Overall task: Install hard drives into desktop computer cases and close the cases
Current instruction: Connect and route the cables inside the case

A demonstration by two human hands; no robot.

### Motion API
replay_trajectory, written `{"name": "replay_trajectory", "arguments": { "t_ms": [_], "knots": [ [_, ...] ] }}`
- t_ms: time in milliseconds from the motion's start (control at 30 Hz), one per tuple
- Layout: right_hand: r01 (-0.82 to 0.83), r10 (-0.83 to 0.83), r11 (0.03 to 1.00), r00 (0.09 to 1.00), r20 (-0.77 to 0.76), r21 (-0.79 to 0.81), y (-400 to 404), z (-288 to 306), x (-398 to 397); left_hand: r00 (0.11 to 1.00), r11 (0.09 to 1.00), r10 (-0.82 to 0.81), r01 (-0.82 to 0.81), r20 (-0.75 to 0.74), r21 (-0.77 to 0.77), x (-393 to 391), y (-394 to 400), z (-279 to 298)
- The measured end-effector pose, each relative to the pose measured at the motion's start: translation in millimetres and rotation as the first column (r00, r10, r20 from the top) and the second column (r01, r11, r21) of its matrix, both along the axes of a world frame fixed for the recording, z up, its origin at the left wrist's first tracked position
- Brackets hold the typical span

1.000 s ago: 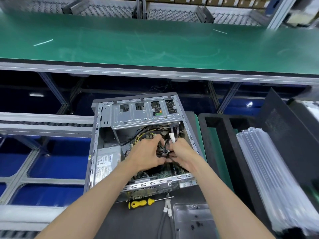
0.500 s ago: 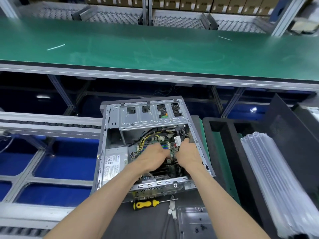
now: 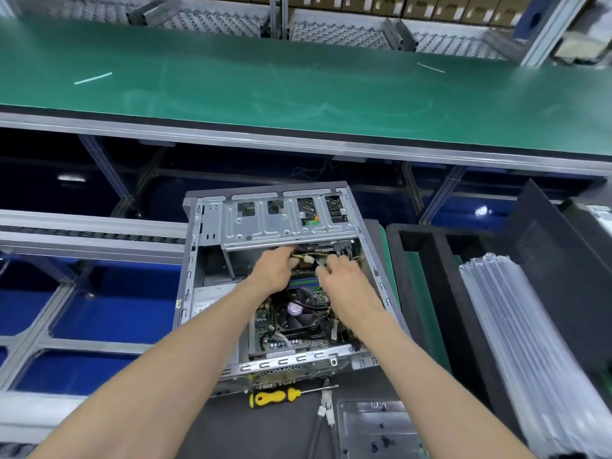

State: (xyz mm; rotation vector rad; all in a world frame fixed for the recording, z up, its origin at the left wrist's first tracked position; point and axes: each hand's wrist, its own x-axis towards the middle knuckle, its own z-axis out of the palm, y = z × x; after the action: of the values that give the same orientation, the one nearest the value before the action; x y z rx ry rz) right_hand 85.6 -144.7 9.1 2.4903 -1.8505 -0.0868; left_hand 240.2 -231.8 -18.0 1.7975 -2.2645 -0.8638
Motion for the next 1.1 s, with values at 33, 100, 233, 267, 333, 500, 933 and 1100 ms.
{"name": "replay_trajectory", "arguments": {
  "t_ms": [33,100,233,267,333,500,933,1100],
  "knots": [
    [-0.075,0.073,0.996,0.997,0.033,0.041,-2,-1,-1,1.000,1.000,0.004,-0.004,0.003,0.003,0,-2,0],
    [-0.085,0.065,0.983,0.991,0.120,0.165,-10,-3,1,0.997,0.999,0.038,-0.039,0.063,0.004,0,-3,-2],
    [0.134,-0.202,0.915,0.968,0.148,0.380,-27,-7,14,0.978,0.980,0.163,-0.146,0.130,-0.133,-9,1,-9],
    [0.164,-0.240,0.902,0.960,0.147,0.399,-33,-8,18,0.972,0.969,0.200,-0.178,0.121,-0.169,-11,3,-11],
    [0.203,-0.287,0.878,0.948,0.138,0.434,-43,-15,24,0.962,0.952,0.251,-0.225,0.107,-0.209,-13,5,-14],
    [0.309,-0.452,0.842,0.851,0.266,0.443,-54,-31,22,0.937,0.921,0.339,-0.313,0.080,-0.232,-15,9,-17],
    [0.287,-0.484,0.844,0.773,0.410,0.454,-70,-43,18,0.908,0.905,0.392,-0.352,0.147,-0.238,-18,7,-21],
    [0.303,-0.525,0.829,0.713,0.465,0.470,-79,-50,17,0.909,0.900,0.404,-0.374,0.105,-0.227,-20,2,-24]
  ]
}}
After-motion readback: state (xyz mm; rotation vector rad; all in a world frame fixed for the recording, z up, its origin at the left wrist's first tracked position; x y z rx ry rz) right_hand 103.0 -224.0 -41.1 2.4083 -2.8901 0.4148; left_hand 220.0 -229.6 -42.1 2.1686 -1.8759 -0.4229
